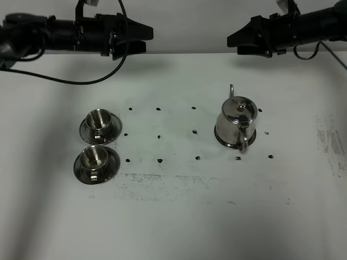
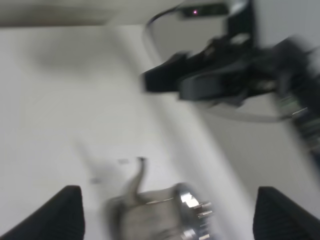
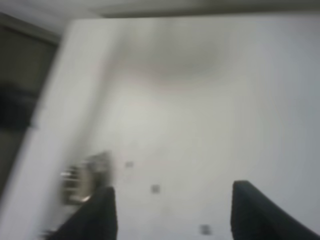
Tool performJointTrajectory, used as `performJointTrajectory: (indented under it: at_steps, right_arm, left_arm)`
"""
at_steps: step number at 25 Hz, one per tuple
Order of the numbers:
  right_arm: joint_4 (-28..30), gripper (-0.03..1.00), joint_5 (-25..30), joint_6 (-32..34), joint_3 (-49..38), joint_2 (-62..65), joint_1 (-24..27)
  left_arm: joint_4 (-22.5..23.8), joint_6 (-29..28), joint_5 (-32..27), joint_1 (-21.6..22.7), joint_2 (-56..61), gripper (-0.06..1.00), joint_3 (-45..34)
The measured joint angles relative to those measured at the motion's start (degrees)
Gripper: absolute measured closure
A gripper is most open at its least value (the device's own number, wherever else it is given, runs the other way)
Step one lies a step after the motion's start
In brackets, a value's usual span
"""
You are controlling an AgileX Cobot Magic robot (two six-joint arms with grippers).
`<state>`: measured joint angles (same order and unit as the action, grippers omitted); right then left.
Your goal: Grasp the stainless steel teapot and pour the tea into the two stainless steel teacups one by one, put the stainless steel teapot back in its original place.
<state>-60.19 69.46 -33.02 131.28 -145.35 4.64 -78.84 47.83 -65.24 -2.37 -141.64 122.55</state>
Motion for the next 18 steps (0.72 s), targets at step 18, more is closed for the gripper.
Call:
performJointTrajectory:
  at_steps: [18]
  right_arm:
    - [35.5, 0.50, 0.3, 11.9, -2.2, 17.9, -0.3]
  left_arm:
    - [46.3, -15.9, 7.4, -1.4, 20.2, 0.30, -5.4]
